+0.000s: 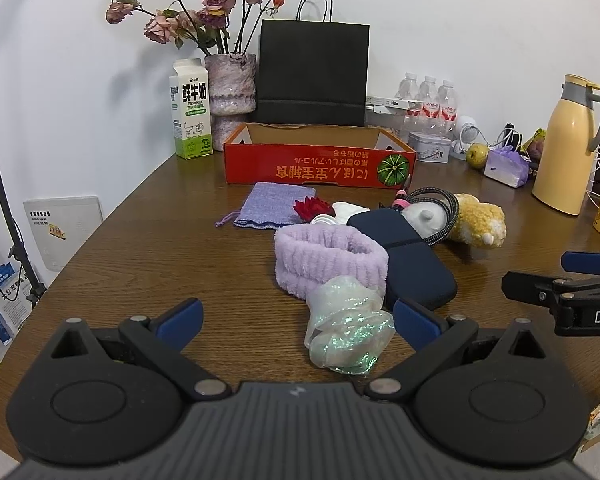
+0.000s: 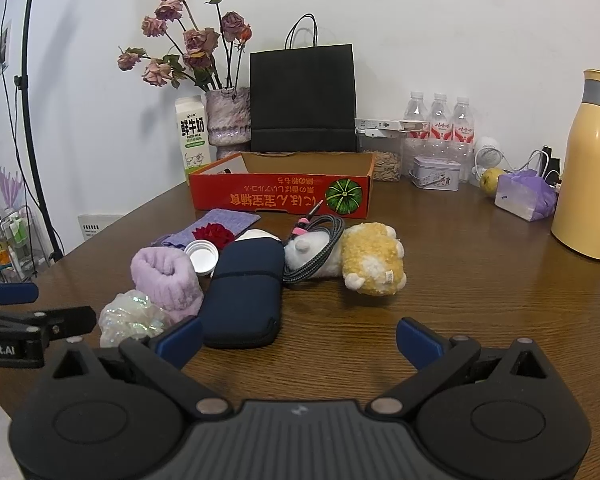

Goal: Organize objects
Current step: 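Move the left tool toward the iridescent plastic bag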

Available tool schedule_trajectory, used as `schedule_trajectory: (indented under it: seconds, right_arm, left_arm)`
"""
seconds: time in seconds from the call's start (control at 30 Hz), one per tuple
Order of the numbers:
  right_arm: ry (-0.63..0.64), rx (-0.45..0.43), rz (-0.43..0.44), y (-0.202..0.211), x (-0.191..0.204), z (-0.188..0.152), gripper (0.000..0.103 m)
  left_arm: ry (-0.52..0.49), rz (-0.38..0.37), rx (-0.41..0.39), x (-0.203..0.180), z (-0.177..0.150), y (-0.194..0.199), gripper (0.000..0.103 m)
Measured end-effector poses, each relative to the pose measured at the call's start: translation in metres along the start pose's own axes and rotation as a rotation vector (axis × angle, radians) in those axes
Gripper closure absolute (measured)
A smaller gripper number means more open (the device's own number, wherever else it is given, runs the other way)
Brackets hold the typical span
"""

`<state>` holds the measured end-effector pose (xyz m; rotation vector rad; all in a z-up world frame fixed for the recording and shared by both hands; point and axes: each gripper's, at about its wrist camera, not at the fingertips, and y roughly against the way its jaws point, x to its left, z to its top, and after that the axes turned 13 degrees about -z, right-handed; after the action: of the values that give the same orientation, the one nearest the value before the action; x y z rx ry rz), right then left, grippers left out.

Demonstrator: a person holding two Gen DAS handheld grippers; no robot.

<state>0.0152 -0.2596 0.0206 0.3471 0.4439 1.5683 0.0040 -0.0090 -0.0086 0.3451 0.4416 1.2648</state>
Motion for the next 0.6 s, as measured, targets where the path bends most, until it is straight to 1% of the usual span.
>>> schedule_trajectory:
  seconds: [0.6]
  right_arm:
    - [0.002, 0.003, 0.002, -0.0019, 0.0013, -0.0011, 0.000]
  left_arm:
    - [-0.005, -0.014, 0.009, 0.0004, 0.0004, -0.0015, 0.000]
